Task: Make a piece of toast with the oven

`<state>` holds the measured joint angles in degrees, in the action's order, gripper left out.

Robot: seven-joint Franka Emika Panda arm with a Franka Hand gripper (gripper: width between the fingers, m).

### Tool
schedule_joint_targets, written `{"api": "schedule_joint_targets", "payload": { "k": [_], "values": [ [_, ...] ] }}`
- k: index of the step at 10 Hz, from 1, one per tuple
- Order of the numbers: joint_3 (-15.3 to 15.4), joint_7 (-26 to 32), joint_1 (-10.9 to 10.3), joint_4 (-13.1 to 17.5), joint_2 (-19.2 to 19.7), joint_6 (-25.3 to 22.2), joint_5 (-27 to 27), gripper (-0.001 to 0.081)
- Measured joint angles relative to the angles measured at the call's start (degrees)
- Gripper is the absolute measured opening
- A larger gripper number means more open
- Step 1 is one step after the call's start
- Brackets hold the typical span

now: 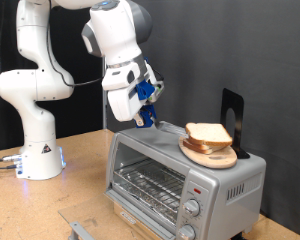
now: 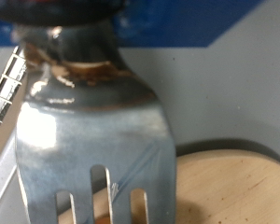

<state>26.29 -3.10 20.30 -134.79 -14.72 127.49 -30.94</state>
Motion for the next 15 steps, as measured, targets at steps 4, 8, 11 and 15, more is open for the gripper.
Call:
{"api": "schedule_joint_targets", "payload": {
  "k": [4,8,11,15],
  "values": [
    [1.38,-3.37,0.01,1.99,2.22,1.30,1.04,0.0392],
    [2.87,-9.06,0.01,5.89,6.66,2.77,4.83,0.0392],
    [3.75,-12.66,0.01,8.34,9.92,4.01,8.08,0.0392],
    [4.64,-15.81,-0.05,10.51,13.41,6.82,10.82,0.0392]
  ]
}}
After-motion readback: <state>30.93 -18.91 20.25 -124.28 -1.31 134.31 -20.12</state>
